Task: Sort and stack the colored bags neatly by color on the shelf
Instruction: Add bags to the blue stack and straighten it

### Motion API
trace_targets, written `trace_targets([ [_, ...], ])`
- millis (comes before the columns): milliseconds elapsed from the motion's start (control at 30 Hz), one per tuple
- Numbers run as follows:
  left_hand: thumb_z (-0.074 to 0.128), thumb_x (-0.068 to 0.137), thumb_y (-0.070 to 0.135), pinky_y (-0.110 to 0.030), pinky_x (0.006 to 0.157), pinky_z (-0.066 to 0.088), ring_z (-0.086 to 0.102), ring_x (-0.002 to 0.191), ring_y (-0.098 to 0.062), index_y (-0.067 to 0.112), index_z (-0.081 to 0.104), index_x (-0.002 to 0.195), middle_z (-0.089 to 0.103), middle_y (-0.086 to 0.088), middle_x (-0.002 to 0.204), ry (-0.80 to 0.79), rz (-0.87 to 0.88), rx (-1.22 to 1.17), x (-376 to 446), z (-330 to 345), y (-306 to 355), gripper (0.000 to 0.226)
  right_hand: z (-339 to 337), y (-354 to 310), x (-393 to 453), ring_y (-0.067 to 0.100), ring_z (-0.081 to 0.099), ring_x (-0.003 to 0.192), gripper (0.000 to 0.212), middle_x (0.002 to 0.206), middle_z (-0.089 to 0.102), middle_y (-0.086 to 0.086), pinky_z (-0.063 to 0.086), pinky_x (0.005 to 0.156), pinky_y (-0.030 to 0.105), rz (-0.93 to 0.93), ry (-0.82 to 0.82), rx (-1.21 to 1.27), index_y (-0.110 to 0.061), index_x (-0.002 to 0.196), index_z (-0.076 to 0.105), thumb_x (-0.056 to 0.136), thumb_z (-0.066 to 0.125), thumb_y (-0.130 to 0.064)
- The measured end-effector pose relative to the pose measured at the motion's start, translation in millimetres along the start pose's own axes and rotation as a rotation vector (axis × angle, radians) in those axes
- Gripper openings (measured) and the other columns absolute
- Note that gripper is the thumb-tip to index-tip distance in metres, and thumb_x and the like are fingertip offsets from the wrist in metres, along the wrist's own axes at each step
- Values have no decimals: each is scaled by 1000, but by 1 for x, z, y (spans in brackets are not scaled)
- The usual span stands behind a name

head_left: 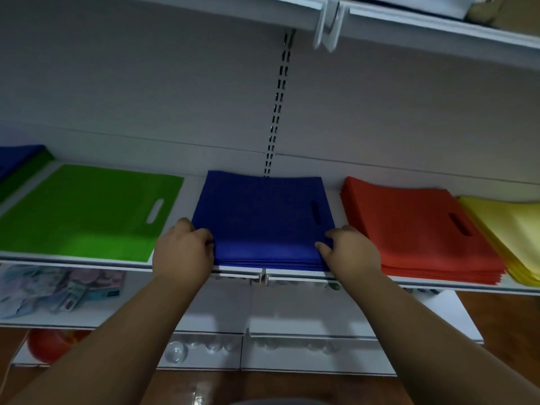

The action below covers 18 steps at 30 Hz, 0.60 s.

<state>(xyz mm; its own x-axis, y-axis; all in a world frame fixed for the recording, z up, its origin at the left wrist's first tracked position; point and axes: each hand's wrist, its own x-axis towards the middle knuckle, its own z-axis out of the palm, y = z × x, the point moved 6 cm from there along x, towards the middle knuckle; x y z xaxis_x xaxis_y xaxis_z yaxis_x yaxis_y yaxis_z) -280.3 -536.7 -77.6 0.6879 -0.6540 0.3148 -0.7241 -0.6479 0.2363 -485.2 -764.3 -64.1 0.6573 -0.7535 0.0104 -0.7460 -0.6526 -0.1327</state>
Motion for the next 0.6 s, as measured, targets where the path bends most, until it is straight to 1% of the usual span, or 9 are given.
trace_targets([
  [67, 82, 71, 17, -33, 54, 44, 56, 59, -34, 14, 77, 87, 55, -12, 77, 25, 2, -4, -1, -5, 0, 18, -2, -10, -1, 27, 62, 91, 35, 110, 61, 7, 49, 68, 33, -21, 28, 39, -17, 111, 69, 94, 56, -44],
  [167, 76, 81, 23, -35, 59, 48, 59, 66, -34, 14, 74, 100, 58, -12, 85, 48, -15, -74, -6, -14, -7, 21, -4, -42, -2, 26, 62, 98, 36, 119, 61, 6, 49, 73, 32, -94, 55, 109, -18, 120, 66, 95, 55, -42],
  [267, 72, 85, 25, -34, 64, 48, 62, 74, -33, 18, 73, 104, 61, -8, 92, 79, -69, -169, -14, -27, -28, 20, 1, -92, -1, 24, 60, 106, 40, 129, 57, 6, 43, 72, 29, -187, 43, 169, -20, 130, 60, 97, 53, -41],
  [333, 69, 87, 27, -33, 66, 46, 63, 78, -31, 21, 71, 107, 62, -5, 92, 81, -111, -209, -22, -37, -52, 21, 4, -134, 0, 23, 57, 115, 41, 133, 56, 6, 43, 75, 30, -267, 38, 204, -21, 133, 58, 97, 53, -41],
  [400, 66, 88, 30, -33, 66, 45, 62, 78, -27, 23, 70, 110, 59, -1, 85, 68, -130, -234, -30, -47, -85, 23, 7, -183, -2, 23, 58, 111, 41, 127, 59, 6, 45, 77, 31, -347, 31, 243, -21, 132, 59, 96, 55, -39],
  [500, 62, 91, 36, -31, 66, 44, 61, 75, -21, 25, 70, 111, 54, 6, 77, 75, -204, -274, -44, -66, -152, 25, 12, -269, -8, 26, 61, 100, 39, 112, 62, 5, 47, 75, 33, -448, 15, 291, -21, 129, 61, 93, 57, -37],
  [533, 62, 91, 36, -31, 66, 43, 61, 77, -21, 25, 70, 112, 55, 7, 76, 80, -231, -283, -47, -70, -166, 25, 13, -286, -9, 28, 61, 97, 39, 108, 62, 6, 49, 75, 34, -466, 17, 304, -21, 128, 62, 93, 58, -38],
  [600, 63, 91, 34, -30, 69, 44, 63, 82, -21, 26, 69, 114, 61, 5, 81, 75, -300, -293, -53, -84, -216, 25, 18, -346, -13, 28, 61, 99, 41, 109, 64, 7, 49, 78, 34, -519, 22, 312, -21, 129, 61, 93, 57, -41],
])
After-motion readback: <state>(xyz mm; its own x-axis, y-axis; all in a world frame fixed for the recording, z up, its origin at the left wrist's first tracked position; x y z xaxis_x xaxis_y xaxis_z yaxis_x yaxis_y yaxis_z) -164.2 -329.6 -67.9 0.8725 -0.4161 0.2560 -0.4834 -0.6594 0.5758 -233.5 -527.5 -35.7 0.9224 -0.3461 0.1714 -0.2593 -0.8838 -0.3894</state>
